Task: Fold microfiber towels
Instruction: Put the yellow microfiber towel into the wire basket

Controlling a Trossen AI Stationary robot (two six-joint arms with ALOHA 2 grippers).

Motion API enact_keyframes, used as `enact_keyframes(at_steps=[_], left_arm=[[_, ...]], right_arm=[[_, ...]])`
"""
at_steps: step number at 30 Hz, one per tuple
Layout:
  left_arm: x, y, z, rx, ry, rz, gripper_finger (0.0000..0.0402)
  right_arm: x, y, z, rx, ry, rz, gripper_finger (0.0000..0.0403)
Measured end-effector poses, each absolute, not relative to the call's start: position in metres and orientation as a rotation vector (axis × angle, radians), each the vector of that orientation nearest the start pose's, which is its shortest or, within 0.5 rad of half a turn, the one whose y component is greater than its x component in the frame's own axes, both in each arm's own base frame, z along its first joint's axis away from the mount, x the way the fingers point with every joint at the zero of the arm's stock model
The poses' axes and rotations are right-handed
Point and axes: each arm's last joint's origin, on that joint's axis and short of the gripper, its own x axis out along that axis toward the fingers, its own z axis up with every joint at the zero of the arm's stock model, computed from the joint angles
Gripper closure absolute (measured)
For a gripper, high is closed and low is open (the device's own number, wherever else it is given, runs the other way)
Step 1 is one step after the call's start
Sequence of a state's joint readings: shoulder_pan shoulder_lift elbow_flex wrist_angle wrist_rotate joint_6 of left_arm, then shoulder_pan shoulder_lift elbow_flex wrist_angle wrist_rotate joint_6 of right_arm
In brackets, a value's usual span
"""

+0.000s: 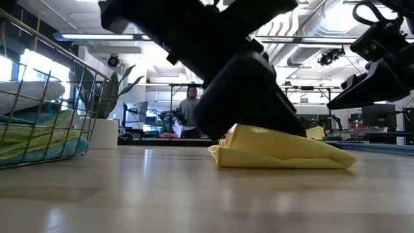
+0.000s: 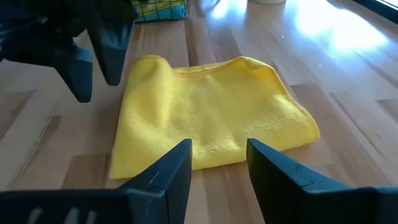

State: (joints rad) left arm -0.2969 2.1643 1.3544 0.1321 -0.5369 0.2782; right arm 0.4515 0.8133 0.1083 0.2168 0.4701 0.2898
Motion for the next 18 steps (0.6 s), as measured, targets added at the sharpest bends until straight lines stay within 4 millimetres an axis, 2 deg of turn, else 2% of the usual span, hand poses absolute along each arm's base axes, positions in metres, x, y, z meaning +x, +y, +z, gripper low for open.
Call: enact_keyframes(at_steps=[8,14,18], left_arm=[[0.44,-0.11,0.118,0.517,0.685,0.091,0.0199],[0.438,-0.097,0.11,0.512,0.758,0.133,0.0199],[0.435,-0.091,0.105,0.498,0.832,0.129,0.02]], right_arm=[[0.124,0.046,0.129,0.085,0.39,-0.075,0.0256],[0.12,0.044,0.12,0.121,0.425,-0.093,0.0256],[0.119,0.047,0.118,0.166,0.486,0.032,0.0256]])
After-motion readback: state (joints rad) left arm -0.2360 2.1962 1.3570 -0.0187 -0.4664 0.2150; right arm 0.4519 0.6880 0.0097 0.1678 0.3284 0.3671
